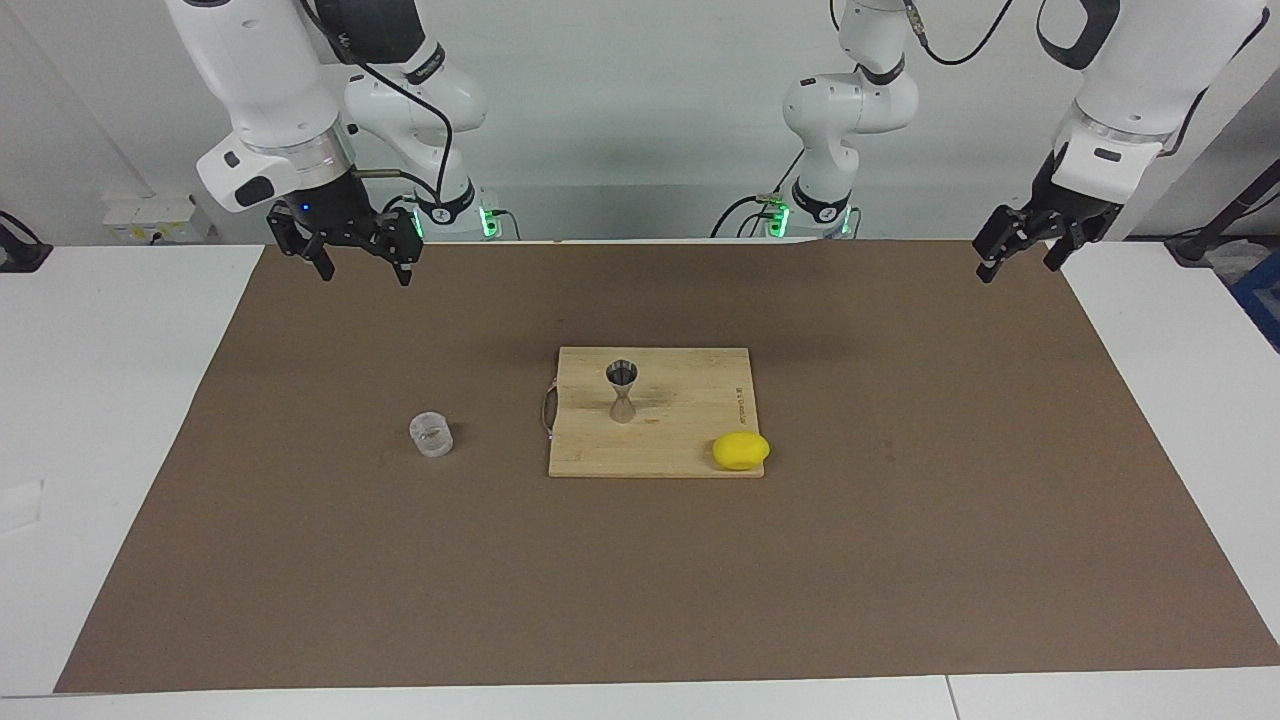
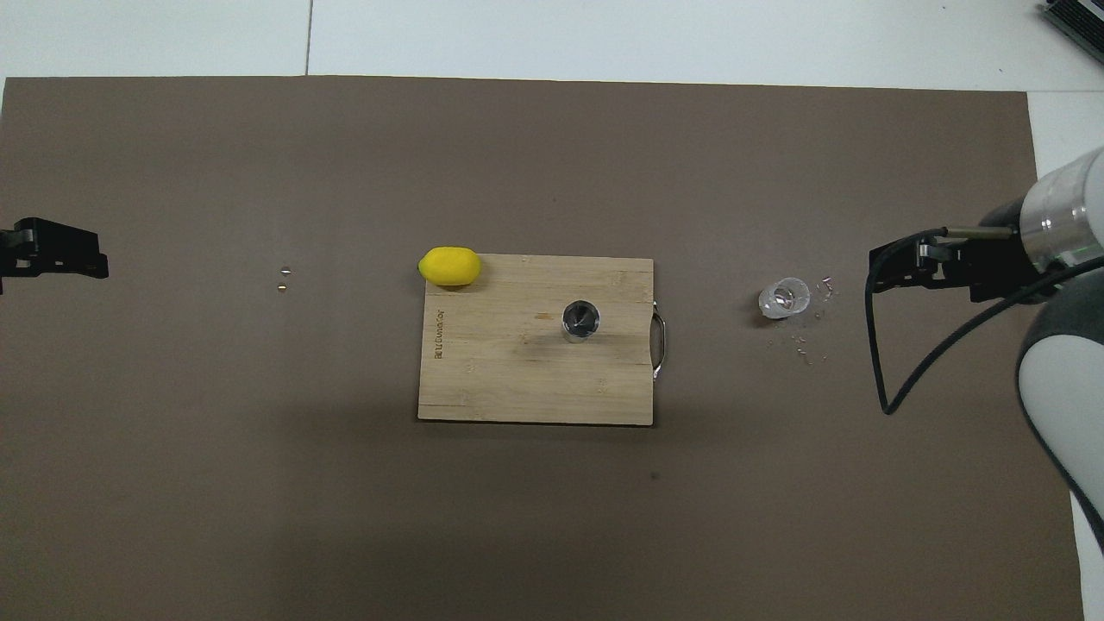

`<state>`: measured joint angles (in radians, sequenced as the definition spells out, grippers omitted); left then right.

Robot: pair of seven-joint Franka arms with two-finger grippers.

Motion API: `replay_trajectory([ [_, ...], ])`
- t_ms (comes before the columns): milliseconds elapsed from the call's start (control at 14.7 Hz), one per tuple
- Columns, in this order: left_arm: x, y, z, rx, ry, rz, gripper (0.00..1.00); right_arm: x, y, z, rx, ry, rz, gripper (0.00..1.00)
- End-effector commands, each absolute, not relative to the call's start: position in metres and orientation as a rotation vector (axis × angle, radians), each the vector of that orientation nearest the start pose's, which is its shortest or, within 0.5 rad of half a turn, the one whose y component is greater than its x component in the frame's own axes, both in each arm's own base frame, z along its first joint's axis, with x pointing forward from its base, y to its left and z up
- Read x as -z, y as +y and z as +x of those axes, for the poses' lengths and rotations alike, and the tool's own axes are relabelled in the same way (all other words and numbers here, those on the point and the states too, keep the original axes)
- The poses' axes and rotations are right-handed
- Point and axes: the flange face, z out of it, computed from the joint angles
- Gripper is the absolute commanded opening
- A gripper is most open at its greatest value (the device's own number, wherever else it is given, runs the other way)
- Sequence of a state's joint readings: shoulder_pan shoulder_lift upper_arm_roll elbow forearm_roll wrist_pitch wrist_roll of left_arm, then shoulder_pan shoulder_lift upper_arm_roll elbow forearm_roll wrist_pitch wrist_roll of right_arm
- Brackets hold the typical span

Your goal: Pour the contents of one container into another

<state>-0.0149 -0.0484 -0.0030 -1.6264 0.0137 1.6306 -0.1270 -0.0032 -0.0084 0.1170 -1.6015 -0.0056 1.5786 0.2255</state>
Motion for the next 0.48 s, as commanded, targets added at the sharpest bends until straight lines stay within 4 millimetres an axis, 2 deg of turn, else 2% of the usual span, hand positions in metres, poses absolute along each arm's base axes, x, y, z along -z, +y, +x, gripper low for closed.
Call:
replay_trajectory([
  [0, -0.6322, -0.0099, 0.539, 0.106, -0.16, -3.109, 1.0, -0.6156, 0.0584, 0.5401, -0.023, 0.145, -3.123, 1.0],
  [408, -0.6314, -0.0091, 0.539, 0.104, -0.162, -3.109, 1.0, -0.616, 0.0601, 0.5404, -0.016, 0.14, -3.123, 1.0],
])
